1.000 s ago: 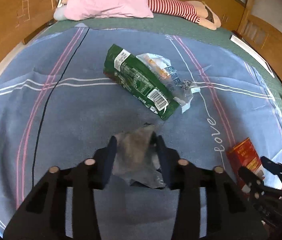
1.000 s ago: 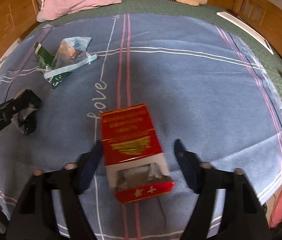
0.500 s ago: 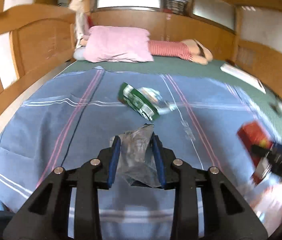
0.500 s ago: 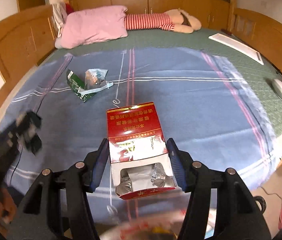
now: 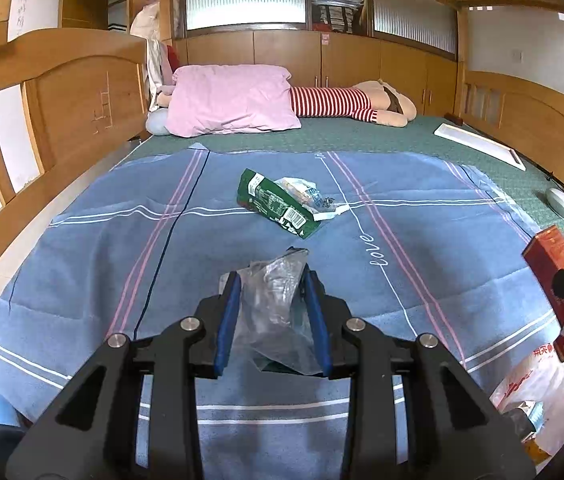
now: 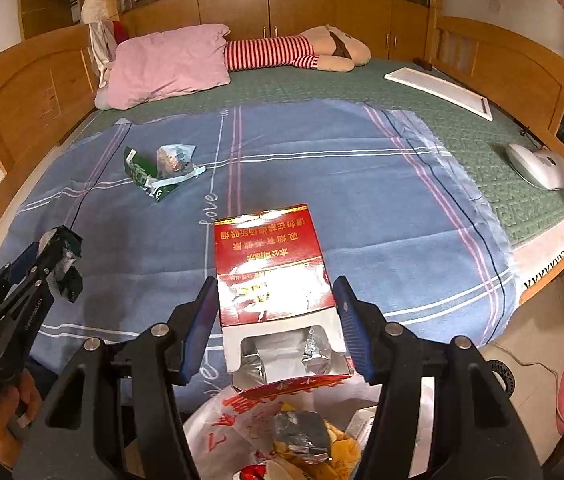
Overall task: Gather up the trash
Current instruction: 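Lift the red tissue box and grey plastic bag above the bed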
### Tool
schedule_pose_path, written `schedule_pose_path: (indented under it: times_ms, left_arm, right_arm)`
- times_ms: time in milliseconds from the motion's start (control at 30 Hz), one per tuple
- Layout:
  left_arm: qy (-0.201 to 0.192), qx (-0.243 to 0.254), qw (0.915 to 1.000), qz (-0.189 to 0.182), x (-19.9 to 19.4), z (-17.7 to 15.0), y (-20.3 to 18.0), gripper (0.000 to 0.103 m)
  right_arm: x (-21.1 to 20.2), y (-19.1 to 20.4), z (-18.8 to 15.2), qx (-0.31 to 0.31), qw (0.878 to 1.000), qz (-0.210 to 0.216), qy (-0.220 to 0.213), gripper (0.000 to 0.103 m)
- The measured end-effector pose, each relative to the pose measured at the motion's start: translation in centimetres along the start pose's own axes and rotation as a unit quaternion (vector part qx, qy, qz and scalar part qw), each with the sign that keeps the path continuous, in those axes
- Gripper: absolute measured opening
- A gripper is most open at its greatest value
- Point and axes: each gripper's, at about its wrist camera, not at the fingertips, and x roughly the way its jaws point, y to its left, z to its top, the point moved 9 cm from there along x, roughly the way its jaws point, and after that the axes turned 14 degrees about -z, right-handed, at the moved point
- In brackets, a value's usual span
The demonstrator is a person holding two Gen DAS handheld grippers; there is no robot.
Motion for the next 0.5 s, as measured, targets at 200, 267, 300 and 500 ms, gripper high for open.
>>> schedule_pose_path:
  times_ms: [200, 267, 300, 500]
  left_arm:
    - [0.001, -0.001, 1.0000, -0.005, 0.1, 0.0, -0.1, 0.034]
    - [0.000, 0.001, 1.0000, -0.005, 0.1, 0.0, -0.1, 0.034]
    - [0.000, 0.001, 1.0000, -0.005, 0.1, 0.0, -0.1, 0.034]
    - [0.002, 0.001, 1.0000, -0.004, 0.1, -0.1, -0.2, 0.034]
  right_arm:
    - [-0.1, 2.2, -0.3, -0.018, 1.000, 0.008, -0.001, 0.058]
    - [-0.2, 2.3, -0.5, -0.019, 1.000, 0.010, 0.000, 0.058]
    - [-0.2, 2.3, -0.5, -0.019, 1.000, 0.011, 0.001, 0.058]
    - [0.0, 1.8, -1.0, -0.011, 1.000, 0.011, 0.010, 0.058]
